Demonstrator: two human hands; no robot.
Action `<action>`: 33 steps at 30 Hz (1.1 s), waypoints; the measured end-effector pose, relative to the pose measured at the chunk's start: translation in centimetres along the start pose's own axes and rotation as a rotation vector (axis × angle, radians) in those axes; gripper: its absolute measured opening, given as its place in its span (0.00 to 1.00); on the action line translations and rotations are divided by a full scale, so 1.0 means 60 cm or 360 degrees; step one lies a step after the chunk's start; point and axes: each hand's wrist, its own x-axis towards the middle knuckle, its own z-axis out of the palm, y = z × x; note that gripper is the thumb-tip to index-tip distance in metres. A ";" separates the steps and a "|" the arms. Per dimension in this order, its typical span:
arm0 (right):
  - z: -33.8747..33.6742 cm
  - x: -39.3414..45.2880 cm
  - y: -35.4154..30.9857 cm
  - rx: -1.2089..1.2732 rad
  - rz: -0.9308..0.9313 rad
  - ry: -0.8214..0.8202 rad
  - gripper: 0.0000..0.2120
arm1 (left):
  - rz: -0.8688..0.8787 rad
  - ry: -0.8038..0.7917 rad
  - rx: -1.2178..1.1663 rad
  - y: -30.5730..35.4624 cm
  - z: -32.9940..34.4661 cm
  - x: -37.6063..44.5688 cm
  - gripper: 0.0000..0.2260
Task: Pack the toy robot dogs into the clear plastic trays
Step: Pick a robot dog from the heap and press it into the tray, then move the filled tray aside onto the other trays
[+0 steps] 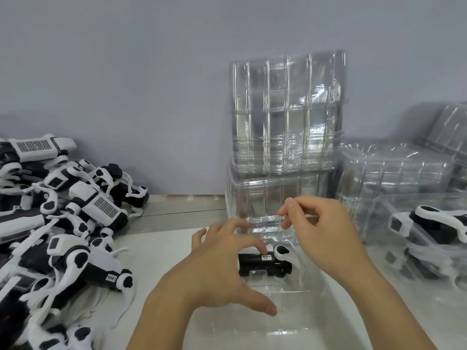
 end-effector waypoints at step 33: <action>-0.021 0.007 -0.011 0.0014 -0.0112 0.0174 0.14 | -0.0049 0.0012 0.0119 -0.005 0.003 0.007 0.34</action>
